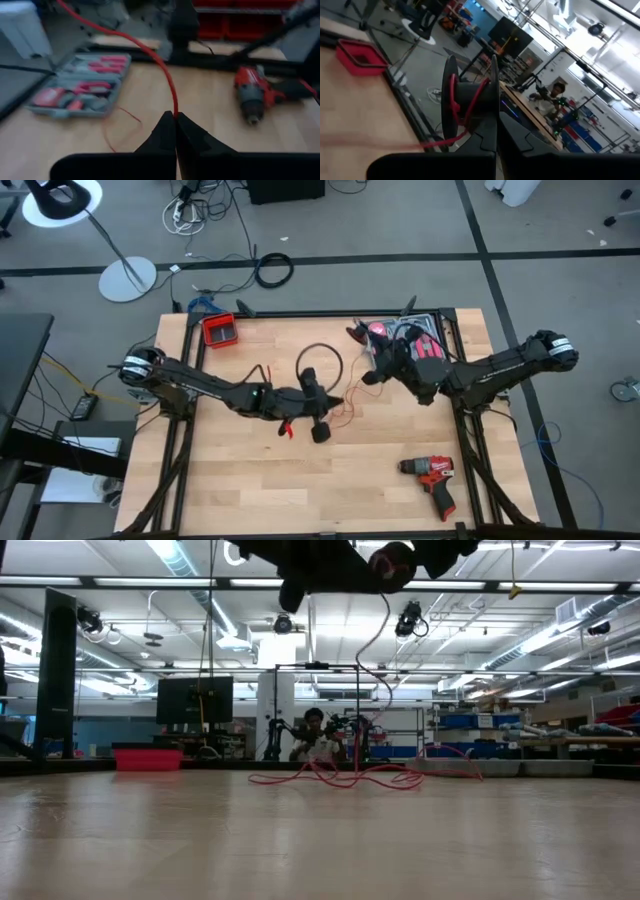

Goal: Coil cords
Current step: Uncoil the red wire from the black spool

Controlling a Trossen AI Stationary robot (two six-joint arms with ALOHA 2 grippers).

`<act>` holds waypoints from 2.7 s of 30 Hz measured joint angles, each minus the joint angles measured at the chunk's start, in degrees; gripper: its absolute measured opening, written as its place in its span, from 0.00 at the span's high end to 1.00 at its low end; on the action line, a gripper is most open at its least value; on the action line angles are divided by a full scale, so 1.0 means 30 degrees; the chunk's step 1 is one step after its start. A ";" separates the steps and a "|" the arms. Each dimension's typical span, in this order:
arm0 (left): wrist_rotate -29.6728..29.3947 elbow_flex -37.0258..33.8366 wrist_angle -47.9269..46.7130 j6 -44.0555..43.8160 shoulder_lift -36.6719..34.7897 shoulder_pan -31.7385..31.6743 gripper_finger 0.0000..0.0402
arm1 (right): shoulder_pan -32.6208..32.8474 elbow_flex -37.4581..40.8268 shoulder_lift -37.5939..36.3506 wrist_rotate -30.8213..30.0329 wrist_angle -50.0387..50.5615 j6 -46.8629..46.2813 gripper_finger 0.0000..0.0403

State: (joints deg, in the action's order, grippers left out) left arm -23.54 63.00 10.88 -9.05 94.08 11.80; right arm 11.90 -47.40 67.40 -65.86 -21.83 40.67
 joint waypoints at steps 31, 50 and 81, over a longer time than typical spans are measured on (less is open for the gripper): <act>-0.8342 -0.0007 -1.3076 -0.1097 -0.5964 0.1125 1.00 | 0.4671 0.0000 0.0000 0.4840 1.3120 -1.3892 1.00; -0.8067 0.0033 -0.9377 0.1011 -0.6300 0.2258 1.00 | 0.1290 0.0000 0.0000 0.3643 1.6260 -1.2177 1.00; -0.2888 0.0036 -0.2573 0.2410 -0.0930 0.1820 1.00 | -0.0969 0.0007 0.0000 0.1841 -0.1815 0.3468 1.00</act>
State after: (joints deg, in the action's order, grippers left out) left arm -32.20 63.11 3.16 -1.81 91.29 17.26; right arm 8.99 -47.37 67.40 -60.34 -27.27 51.08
